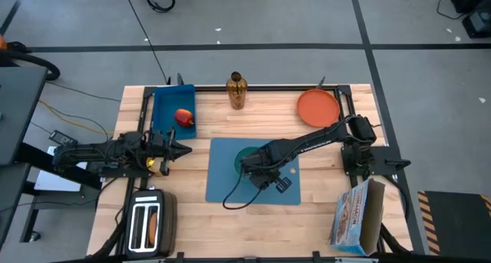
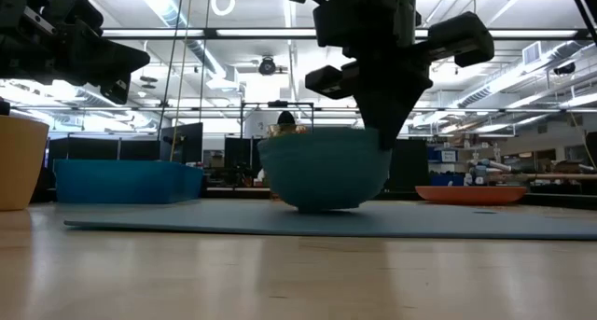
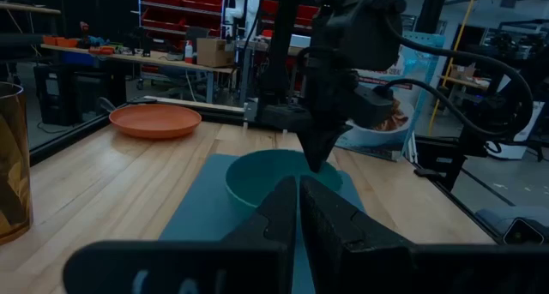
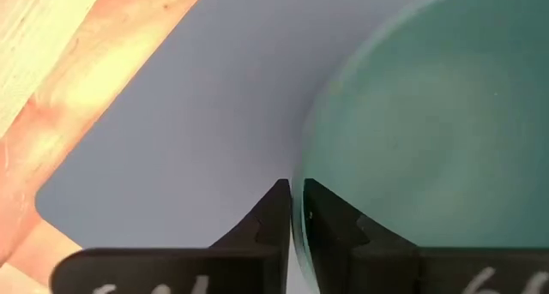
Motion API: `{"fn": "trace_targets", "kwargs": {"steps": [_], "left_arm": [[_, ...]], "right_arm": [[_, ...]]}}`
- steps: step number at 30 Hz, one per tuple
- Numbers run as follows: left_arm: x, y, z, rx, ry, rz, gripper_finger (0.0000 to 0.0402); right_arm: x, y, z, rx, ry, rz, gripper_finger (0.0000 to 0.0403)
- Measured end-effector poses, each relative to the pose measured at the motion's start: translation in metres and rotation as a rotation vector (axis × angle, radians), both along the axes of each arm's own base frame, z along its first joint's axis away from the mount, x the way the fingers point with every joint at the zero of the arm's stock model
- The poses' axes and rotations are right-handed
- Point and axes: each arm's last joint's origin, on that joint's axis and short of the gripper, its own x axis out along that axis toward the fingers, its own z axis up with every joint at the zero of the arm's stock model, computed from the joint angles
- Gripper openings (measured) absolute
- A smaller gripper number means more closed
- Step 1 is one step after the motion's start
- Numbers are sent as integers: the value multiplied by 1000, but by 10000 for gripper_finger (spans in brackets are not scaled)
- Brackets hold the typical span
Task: Arrange a breakfast setting
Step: Put the green bowl on the blue cutting board
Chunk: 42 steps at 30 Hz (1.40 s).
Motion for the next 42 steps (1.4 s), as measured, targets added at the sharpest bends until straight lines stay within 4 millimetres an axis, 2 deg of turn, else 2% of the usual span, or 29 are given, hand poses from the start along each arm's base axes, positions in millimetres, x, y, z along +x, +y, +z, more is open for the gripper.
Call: {"fn": "trace_targets", "kwargs": {"steps": [10,13,16,19,22,25,28,31,34,37,42], "left_arm": [[0,0,0,0,0,0,25],[0,0,0,0,0,0,25],[0,0,0,0,0,0,25],[0,0,0,0,0,0,25],[0,0,0,0,0,0,25],[0,0,0,0,0,0,25],[0,0,0,0,0,0,25],[0,0,0,0,0,0,25],[0,0,0,0,0,0,25],[0,0,0,0,0,0,25],[0,0,0,0,0,0,25]], "right_arm": [[-7,2,4,-36,38,-34,87],[-16,3,20,-85,57,-85,90],[-27,-3,42,-118,35,-217,89],[-36,-13,61,-90,-40,-337,89],[-40,-18,68,-51,-147,-368,89],[-32,-19,60,-4,-282,-373,89],[-20,-22,41,41,-355,-384,89],[-10,-24,13,59,-300,-394,89],[-8,-28,-5,40,-215,-416,89],[-13,-34,-13,-6,-129,-434,89],[-20,-43,-15,-55,-55,-483,88]]}}
